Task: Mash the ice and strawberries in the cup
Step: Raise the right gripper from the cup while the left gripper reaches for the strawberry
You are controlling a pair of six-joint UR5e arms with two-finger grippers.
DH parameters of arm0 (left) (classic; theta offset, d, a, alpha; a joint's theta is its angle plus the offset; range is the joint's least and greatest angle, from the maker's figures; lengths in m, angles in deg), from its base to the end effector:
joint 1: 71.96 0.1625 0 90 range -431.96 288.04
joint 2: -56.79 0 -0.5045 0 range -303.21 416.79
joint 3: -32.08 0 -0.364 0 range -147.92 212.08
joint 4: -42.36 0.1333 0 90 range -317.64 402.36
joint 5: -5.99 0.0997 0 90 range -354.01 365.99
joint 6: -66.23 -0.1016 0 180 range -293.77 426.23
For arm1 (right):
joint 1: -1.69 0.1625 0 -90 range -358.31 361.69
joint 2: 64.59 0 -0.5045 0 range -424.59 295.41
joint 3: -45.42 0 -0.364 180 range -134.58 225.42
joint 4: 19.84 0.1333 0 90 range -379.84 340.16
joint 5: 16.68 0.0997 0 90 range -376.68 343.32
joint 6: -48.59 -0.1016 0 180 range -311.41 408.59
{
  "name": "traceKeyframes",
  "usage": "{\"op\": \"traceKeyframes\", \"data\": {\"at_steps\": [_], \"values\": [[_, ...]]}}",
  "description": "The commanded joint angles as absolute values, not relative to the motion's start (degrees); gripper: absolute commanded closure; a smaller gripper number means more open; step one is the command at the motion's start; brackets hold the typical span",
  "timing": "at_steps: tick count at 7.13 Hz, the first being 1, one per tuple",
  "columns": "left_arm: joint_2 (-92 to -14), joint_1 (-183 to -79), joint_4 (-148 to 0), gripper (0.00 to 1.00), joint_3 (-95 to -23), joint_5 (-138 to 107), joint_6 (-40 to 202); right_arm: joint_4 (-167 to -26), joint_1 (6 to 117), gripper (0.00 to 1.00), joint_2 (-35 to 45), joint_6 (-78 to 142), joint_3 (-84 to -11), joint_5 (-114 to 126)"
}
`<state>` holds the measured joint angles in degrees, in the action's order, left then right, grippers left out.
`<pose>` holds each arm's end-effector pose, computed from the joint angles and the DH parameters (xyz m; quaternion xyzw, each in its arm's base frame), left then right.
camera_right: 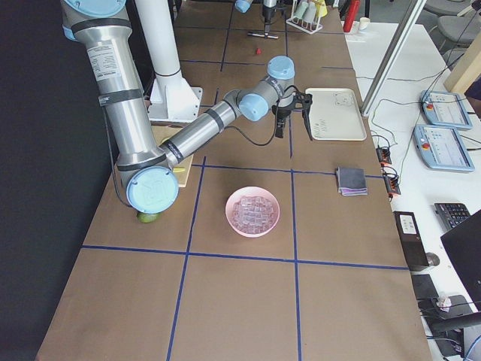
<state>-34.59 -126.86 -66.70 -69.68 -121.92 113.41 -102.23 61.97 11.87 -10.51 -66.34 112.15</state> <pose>0.2259 -0.4447 0.5988 -0.0078 0.4076 -0.0060 0.9131 -0.2083 -0.5053 0.4327 0.0299 -0.4624 0.1050 0.8799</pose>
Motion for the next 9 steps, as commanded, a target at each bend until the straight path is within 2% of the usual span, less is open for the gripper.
{"op": "traceKeyframes", "data": {"at_steps": [1, 9], "values": [[-34.6, -119.8, -70.0, 0.0, -68.9, -116.0, 121.1, -103.4, 64.4, 0.0, 14.7, -3.5, -66.6, 112.7], [-35.0, -118.5, -70.0, 0.01, -65.6, -116.0, 120.3, -103.4, 65.1, 0.0, 15.9, -1.1, -66.6, 112.7]]}}
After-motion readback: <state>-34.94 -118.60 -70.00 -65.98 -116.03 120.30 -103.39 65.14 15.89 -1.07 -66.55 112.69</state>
